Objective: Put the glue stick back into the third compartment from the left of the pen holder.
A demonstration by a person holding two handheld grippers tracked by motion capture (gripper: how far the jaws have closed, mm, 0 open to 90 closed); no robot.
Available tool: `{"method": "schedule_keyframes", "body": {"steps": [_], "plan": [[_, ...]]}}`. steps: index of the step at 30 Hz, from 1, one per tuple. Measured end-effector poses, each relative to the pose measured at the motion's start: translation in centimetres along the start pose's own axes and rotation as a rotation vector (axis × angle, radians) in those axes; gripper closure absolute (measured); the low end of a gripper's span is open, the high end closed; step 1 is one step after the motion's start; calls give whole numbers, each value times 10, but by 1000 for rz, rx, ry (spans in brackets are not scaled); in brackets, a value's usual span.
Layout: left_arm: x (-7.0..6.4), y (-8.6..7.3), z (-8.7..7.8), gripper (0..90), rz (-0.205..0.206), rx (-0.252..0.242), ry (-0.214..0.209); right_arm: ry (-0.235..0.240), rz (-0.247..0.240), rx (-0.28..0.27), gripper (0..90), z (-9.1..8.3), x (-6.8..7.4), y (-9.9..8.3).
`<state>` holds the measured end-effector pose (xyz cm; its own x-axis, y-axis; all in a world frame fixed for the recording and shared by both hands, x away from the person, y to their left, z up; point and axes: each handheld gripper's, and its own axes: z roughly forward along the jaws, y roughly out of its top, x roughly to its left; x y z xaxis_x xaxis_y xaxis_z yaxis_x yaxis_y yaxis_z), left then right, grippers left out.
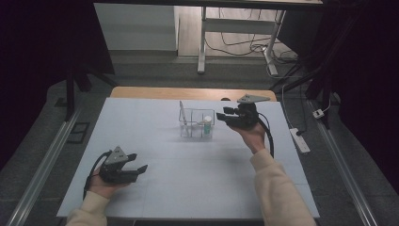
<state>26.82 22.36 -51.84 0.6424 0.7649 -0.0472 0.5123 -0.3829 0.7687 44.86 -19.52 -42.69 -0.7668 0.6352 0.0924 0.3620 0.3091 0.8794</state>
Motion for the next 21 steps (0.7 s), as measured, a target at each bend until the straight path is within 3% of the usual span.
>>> {"method": "schedule_keyframes", "body": {"steps": [11,21], "plan": [[0,0,1,348,1,3,-1,-22,-5,13,500,-54,3,-45],[1,3,0,346,-7,-13,-2,-37,-38,60,463,-80,12,-83]]}}
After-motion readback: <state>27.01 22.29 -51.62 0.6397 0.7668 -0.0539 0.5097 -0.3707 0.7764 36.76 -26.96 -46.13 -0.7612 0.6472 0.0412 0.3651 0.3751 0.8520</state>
